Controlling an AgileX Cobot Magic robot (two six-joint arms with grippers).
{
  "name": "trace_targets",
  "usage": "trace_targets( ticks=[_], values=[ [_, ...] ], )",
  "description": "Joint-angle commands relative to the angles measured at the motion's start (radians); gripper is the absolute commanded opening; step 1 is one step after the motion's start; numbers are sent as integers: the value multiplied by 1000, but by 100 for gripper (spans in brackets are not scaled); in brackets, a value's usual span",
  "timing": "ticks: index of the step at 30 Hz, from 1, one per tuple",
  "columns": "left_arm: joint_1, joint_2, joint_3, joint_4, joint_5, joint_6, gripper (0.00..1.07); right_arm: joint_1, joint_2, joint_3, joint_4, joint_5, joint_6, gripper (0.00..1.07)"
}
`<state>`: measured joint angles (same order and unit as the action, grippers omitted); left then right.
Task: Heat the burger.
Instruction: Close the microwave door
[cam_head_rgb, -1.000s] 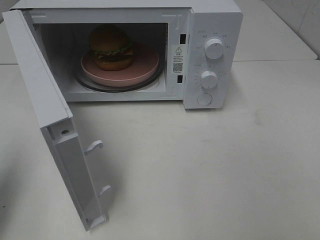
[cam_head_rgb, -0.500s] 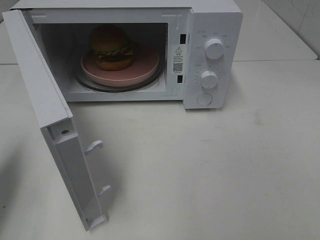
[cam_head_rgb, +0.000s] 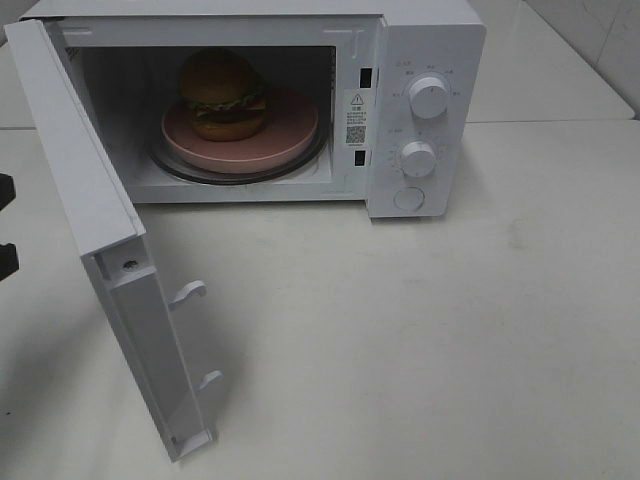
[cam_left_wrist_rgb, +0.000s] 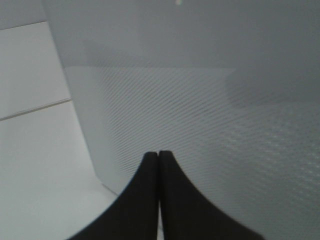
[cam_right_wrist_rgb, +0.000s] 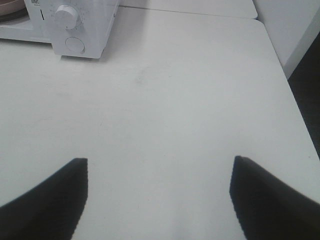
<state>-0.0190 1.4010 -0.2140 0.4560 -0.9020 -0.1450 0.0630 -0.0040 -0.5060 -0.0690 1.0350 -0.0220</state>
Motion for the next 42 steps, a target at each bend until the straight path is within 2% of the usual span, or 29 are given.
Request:
trace_targets(
  ticks=[1,5,8,9,10,12,13,15,16,17,18,19,20,21,22,23,24,25,26,28,30,34,42],
  values=[
    [-3,75,-7,41,-127,-15,0,-4,-28,-1,3,-1,10,76],
    [-9,136,-18,41,-171,-16,0,-4,-28,-1,3,-1,10,76],
    [-49,169,-38,8,-175,-12,0,-4,-28,-1,3,-1,10,76],
    [-90,184,-54,-14,-173,-10,0,-4,-28,-1,3,-1,10,76],
    [-90,184,-54,-14,-173,-10,0,-4,-28,-1,3,-1,10,76],
    [-158,209,-73,-79,-172,-1,0,-4,-28,-1,3,-1,10,76],
    [-158,209,-73,-79,-172,-1,0,-4,-28,-1,3,-1,10,76],
    [-231,225,-84,-193,-174,23,0,-4,-28,-1,3,-1,10,76],
    [-231,225,-84,-193,-174,23,0,-4,-28,-1,3,-1,10,76],
    [-278,228,-87,-269,-175,52,0,-4,-28,-1,3,-1,10,76],
    [-278,228,-87,-269,-175,52,0,-4,-28,-1,3,-1,10,76],
    [-299,230,-92,-307,-175,73,0,-4,-28,-1,3,-1,10,76],
    [-352,230,-101,-399,-173,116,0,-4,-28,-1,3,-1,10,76],
    [-352,230,-101,-399,-173,116,0,-4,-28,-1,3,-1,10,76],
    [-401,230,-116,-483,-172,156,0,-4,-28,-1,3,-1,10,76],
    [-401,230,-116,-483,-172,156,0,-4,-28,-1,3,-1,10,76],
    [-441,230,-135,-551,-169,194,0,-4,-28,-1,3,-1,10,76],
    [-441,230,-135,-551,-169,194,0,-4,-28,-1,3,-1,10,76],
    [-475,231,-159,-614,-162,226,0,-4,-28,-1,3,-1,10,76],
    [-492,234,-172,-645,-157,241,0,-4,-28,-1,3,-1,10,76],
    [-540,254,-229,-736,-90,295,0,-4,-28,-1,3,-1,10,76],
    [-562,277,-275,-771,-48,326,0,-4,-28,-1,3,-1,10,76],
    [-602,343,-402,-860,-6,332,0,-4,-28,-1,3,-1,10,76]
  ],
)
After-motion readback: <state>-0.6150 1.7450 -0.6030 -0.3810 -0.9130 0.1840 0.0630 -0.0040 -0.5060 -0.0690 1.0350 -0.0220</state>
